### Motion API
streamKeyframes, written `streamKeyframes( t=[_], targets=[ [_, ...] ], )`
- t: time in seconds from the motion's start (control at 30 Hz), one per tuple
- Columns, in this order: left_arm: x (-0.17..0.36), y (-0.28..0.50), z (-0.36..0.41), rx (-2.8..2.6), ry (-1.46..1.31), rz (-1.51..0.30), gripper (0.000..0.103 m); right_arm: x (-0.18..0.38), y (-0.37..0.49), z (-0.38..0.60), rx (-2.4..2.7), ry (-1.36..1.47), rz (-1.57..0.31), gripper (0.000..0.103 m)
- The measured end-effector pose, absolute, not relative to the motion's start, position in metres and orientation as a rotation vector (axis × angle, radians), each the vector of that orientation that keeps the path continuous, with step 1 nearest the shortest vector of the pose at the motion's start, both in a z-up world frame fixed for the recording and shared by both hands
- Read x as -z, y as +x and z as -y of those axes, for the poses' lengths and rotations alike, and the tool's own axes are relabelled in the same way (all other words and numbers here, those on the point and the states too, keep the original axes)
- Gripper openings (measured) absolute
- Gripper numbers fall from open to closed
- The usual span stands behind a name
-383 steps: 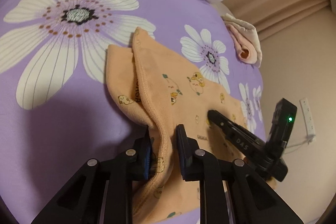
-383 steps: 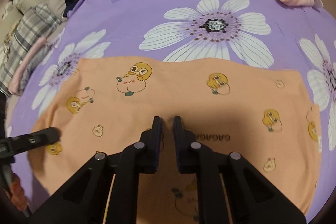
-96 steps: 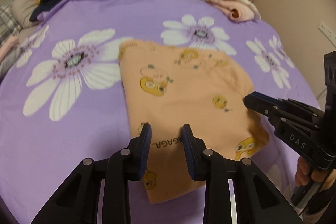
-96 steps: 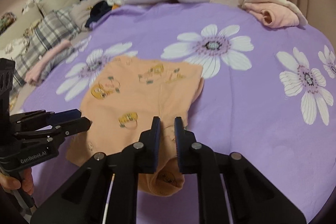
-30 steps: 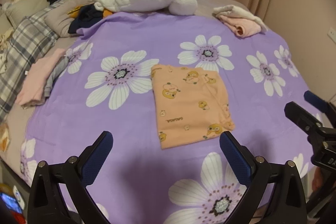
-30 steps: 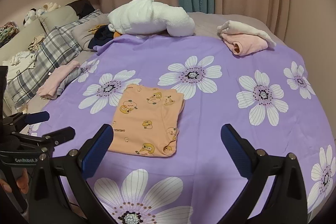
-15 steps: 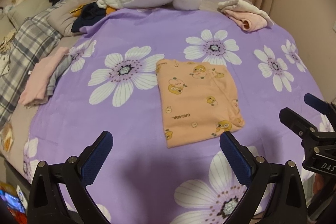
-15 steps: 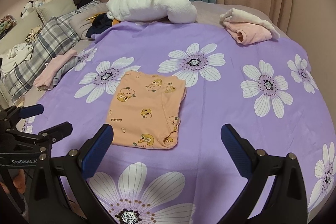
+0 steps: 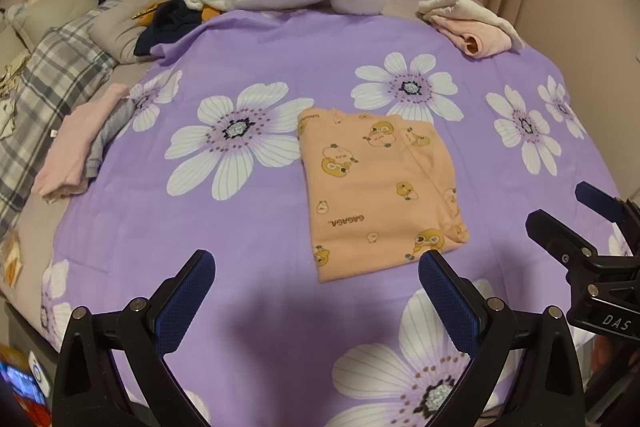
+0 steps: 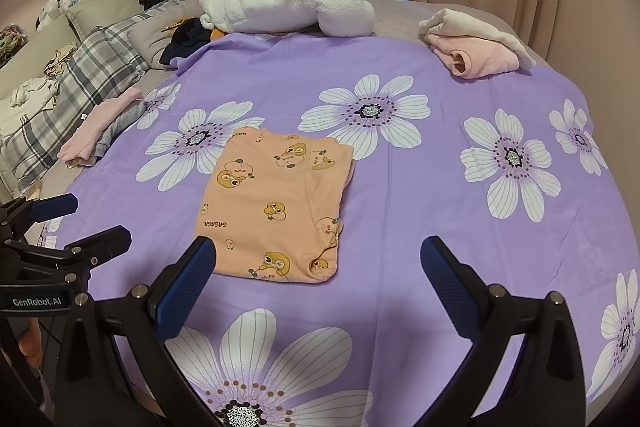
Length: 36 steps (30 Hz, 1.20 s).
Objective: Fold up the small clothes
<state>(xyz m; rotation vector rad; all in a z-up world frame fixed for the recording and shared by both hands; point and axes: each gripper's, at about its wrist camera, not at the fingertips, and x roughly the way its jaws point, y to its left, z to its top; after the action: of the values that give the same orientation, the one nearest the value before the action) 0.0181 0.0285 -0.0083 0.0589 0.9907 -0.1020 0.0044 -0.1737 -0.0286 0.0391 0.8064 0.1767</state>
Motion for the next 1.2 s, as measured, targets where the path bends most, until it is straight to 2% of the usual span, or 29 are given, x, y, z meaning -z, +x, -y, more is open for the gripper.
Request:
streamKeyframes(
  t=[1.2],
  targets=[
    [0.016,0.024,-0.034,0.107,0.041,-1.017,0.101,0.041,0.015,0.161,-0.169,0.032,-0.829,0.103]
  ],
)
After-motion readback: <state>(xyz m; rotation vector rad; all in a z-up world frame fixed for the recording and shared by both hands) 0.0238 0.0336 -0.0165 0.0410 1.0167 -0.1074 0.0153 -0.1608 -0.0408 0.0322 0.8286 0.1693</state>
